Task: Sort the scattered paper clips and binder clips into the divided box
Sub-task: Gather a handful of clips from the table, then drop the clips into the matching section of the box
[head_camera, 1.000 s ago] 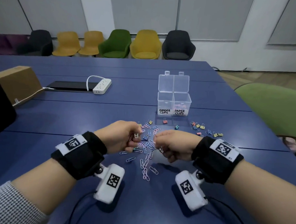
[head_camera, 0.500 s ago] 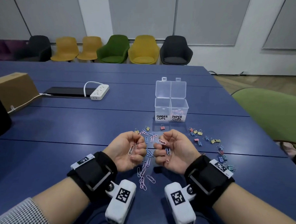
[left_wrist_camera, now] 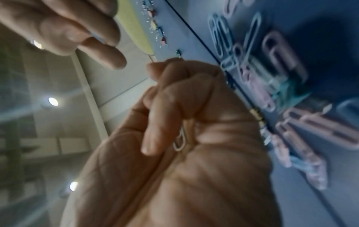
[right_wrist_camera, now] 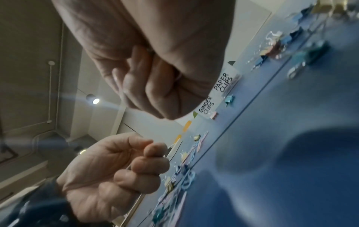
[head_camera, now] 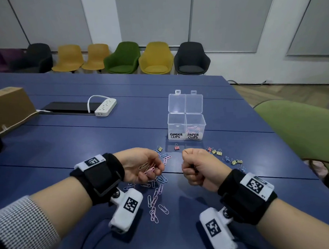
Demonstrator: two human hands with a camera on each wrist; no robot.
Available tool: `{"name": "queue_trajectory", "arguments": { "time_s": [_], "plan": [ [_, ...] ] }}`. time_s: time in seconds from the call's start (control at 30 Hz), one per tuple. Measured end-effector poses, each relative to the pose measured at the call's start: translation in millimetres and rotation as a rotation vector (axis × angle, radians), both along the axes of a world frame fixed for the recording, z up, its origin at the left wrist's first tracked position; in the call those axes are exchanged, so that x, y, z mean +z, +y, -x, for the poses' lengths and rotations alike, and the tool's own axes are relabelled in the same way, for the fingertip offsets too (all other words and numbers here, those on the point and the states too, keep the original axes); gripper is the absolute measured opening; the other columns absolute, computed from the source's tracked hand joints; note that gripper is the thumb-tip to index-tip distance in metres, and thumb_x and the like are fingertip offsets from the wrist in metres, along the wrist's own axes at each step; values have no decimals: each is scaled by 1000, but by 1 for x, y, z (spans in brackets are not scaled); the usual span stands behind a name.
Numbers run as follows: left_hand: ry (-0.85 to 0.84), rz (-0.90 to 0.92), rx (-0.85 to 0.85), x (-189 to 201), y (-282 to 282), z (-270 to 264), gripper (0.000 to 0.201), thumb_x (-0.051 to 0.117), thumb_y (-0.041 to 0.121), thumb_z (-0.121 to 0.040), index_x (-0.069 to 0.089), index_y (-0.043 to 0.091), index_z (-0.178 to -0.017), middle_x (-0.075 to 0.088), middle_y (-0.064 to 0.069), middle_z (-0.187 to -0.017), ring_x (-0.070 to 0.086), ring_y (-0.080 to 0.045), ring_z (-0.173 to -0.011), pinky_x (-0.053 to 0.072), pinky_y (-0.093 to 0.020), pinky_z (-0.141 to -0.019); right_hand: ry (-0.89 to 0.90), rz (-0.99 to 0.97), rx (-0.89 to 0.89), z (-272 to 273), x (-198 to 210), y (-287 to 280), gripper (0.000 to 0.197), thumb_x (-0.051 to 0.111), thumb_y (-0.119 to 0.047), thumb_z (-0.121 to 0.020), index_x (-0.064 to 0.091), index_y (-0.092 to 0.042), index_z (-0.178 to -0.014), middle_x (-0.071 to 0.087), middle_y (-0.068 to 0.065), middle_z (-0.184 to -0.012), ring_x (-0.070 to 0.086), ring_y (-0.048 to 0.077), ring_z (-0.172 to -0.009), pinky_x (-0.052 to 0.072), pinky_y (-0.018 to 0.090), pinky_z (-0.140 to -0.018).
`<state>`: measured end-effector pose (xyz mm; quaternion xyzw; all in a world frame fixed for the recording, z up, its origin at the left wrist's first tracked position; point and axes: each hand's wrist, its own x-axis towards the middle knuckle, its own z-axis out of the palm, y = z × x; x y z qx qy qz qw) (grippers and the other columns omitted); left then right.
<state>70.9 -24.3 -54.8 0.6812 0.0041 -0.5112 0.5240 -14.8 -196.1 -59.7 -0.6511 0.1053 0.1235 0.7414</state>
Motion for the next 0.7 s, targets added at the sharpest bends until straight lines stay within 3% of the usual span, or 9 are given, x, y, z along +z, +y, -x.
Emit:
{"name": "queue_trajectory", "arguments": {
  "time_s": [0.1,0.2,0.3,0.4,0.5,0.63,0.7],
  "plan": [
    [-148,-92,-63,8,-20,-16,34,45,31,-97,48,16,-66,41,5,-52,29,-5,-35,16,-12,-29,51,21,44,-8,7,-20,32,31,5,-78,30,-22,-61,29,0,-43,15,7,-35,14,9,-42],
    [-214,15,49,22,-50,-43,44,43,43,-98,41,19,-61,32,8,-43,22,-3,-29,12,-9,-31,106,17,62,-24,16,-44,25,31,1,-81,47,-17,-75,31,-1,-44,16,8,-33,12,9,-41],
    [-224,172,181,34,-85,-69,43,36,35,-101,37,19,-61,27,9,-39,18,-3,-26,9,-10,-31,124,24,37,-44,27,-63,22,32,-4,-87,52,-10,-77,30,-4,-44,16,5,-31,10,10,-37],
    [-236,285,297,39,-120,-89,35,31,23,-97,39,16,-64,31,4,-46,22,-7,-28,14,-12,-34,59,83,-60,-65,36,-77,24,38,-11,-95,50,-12,-74,29,-8,-43,16,3,-30,12,8,-35],
    [-269,379,404,40,-149,-101,40,29,32,-99,43,11,-68,32,-2,-60,30,-13,-44,23,-21,-47,-76,168,-154,-85,43,-86,32,43,-25,-100,44,-15,-69,27,-8,-43,18,3,-29,13,7,-36],
    [-300,479,418,33,-168,-108,61,26,50,-100,58,1,-81,58,-13,-76,55,-22,-67,41,-29,-61,-265,291,-350,-112,49,-90,43,40,-35,-100,32,-19,-61,30,-3,-47,23,6,-28,18,13,-36],
    [-304,486,379,27,-168,-110,70,24,56,-98,63,-3,-96,65,-18,-94,62,-27,-90,47,-30,-81,-353,377,-430,-130,47,-91,45,40,-38,-98,31,-20,-57,31,0,-49,27,10,-33,23,18,-41]
  ]
}}
